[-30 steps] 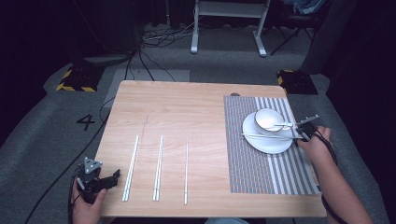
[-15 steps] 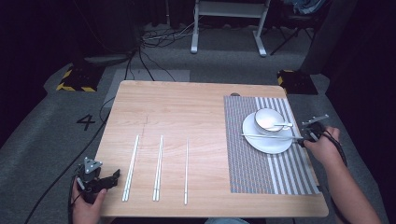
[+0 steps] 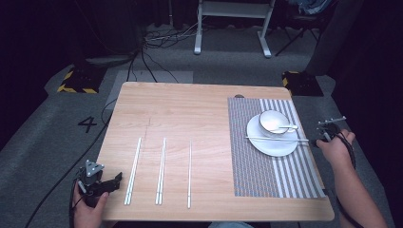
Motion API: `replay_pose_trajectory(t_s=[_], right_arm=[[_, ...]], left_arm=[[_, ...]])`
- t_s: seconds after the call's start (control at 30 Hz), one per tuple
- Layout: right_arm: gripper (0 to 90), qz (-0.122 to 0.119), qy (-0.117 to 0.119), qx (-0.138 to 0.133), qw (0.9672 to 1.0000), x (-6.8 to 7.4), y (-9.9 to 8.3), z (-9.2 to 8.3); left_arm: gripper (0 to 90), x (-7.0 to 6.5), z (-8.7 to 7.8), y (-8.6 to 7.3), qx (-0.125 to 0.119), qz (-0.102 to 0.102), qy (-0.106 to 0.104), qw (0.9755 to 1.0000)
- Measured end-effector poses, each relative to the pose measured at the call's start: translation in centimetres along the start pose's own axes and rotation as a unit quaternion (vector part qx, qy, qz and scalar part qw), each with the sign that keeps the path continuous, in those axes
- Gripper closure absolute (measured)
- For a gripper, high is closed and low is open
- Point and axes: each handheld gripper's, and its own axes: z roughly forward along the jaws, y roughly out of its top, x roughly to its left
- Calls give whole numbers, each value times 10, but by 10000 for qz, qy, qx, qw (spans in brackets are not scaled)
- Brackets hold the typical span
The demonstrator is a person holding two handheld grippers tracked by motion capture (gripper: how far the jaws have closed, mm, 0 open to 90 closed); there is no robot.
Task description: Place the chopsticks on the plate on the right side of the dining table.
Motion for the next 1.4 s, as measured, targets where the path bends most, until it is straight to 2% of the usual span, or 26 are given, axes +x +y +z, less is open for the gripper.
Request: replay_pose_trajectory(t_s=[0.37,0.53,0.63,0.83,1.07,1.3,1.4], right_arm=[[430,-18,78,-14,10000,12,7,7],[422,27,52,-73,10000,12,7,3],[412,-47,93,-142,9998,12,7,-2],[397,-111,167,-411,9990,19,6,-22],[385,-266,387,-807,9956,34,9,-53],[376,-414,566,-1226,9900,48,13,-96],[372,-391,692,-1400,9870,57,15,-113]], left_arm=[[161,0,0,0,2,1,-2,10000],[161,0,0,0,3,2,-1,10000],[161,0,0,0,3,1,-2,10000],[156,0,2,2,14,29,-30,10000],[156,0,2,2,19,31,-36,10000],[155,1,2,2,18,31,-40,10000],[155,1,2,2,16,30,-39,10000]])
